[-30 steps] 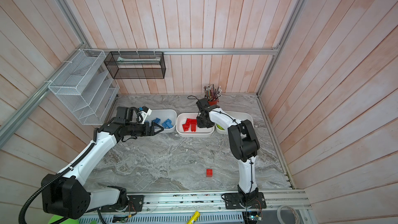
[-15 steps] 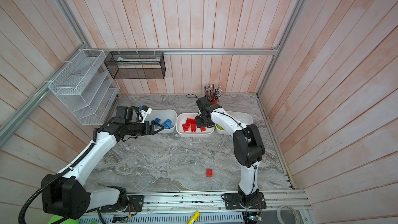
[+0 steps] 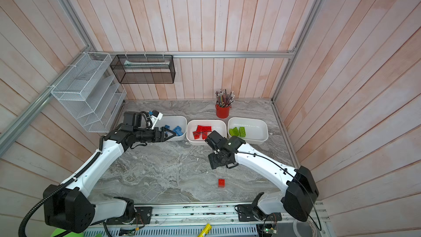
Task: Sort the legos into containers by color
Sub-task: Pick up the lego from the bottom-center of the table.
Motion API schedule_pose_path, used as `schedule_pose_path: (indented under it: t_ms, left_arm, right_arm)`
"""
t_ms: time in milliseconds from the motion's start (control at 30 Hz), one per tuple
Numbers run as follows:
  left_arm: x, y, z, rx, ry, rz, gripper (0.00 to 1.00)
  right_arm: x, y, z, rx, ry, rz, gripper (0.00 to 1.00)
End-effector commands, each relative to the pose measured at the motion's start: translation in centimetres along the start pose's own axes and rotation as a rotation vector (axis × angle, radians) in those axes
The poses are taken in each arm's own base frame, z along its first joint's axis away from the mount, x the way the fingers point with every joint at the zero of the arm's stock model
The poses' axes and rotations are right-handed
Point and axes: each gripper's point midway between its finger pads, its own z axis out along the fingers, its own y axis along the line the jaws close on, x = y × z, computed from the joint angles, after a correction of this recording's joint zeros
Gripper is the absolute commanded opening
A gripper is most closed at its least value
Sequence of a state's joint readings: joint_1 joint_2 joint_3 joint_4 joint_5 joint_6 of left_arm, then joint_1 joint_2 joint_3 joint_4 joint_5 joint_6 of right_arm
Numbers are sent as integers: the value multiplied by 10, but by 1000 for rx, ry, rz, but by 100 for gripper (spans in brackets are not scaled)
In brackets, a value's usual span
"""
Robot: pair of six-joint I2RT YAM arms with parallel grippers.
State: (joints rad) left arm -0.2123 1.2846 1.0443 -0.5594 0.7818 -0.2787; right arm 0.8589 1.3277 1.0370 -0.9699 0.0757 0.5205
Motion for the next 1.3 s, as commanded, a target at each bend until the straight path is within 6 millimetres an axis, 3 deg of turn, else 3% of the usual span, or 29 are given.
schedule_pose_path:
  t_ms: [0,100,267,500,633,800,933,1033,1200,1267]
  left_arm:
    - [12,-12,-3,54,8,-8,91]
    - [19,-12,1,62,13,-14,91]
    - [23,-7,4,46,27,-17,91]
    - [23,-1,4,12,26,-9,91]
    - [24,2,6,2,36,-10,91]
    - [25,4,7,-8,41,-7,91]
    - [24,4,6,-6,39,-9,91]
    - [23,1,6,10,39,-6,91]
    - [21,2,3,7,21,-15,91]
    - [17,3,2,4,8,-12,91]
  right_arm:
    - [40,-9,7,33,87,116,72]
    - [58,-6,12,3,90,161,72]
    - [66,11,37,-100,74,202,73]
    - [82,7,67,-60,126,240,69]
    - [82,12,76,-73,128,246,59]
    - [83,4,79,-17,140,232,39]
    - [56,-3,57,34,76,222,29]
    - [20,-10,39,26,2,227,27]
    - [-69,1,5,-65,-187,165,27]
    - [-100,-9,-1,-66,-230,162,27]
